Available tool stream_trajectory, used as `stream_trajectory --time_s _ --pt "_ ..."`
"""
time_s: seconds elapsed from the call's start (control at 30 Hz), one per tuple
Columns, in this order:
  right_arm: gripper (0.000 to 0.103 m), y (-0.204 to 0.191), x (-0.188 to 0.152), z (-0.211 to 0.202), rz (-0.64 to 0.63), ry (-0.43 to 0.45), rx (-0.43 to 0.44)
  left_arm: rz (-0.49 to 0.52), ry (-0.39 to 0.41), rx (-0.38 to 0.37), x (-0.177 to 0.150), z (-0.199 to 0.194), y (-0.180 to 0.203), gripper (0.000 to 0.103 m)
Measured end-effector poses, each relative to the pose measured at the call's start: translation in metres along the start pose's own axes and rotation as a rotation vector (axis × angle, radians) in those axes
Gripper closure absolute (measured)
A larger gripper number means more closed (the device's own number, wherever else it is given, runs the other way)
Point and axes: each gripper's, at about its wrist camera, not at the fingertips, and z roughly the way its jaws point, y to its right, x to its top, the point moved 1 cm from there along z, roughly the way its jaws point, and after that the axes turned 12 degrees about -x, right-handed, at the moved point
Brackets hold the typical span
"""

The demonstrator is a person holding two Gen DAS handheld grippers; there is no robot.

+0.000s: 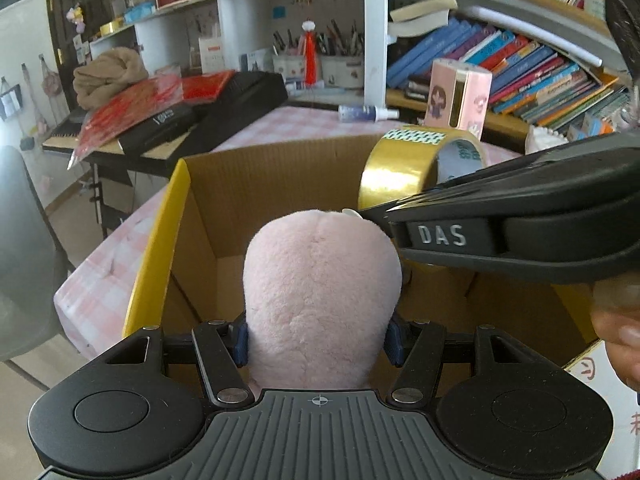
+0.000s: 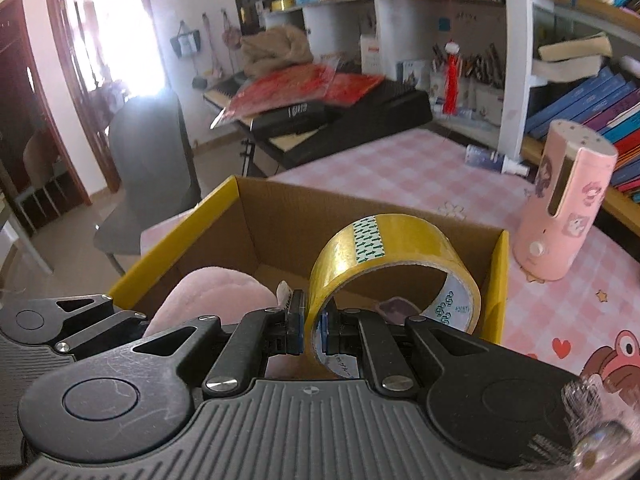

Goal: Organize objects
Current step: 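Lower the pig and tape into the yellow box and open both grippers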

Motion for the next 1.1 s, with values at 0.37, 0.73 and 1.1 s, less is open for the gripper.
stream_trajectory --time_s 0.37,0.73,1.1 --pt "0.096 0.009 -0.001 0.027 0.005 -0.123 0.019 -0.012 -0.047 0.006 -0.003 0.013 0.004 0.043" --pt "0.096 0.012 -0.004 0.043 0.041 -0.235 0.038 -0.033 -0.077 0.009 -0.005 0.018 0.004 0.042" --pt "0.096 0.012 -0.007 0.05 0.053 -0.29 0.038 -0.039 -0.084 0.02 -0.004 0.019 0.003 0.039"
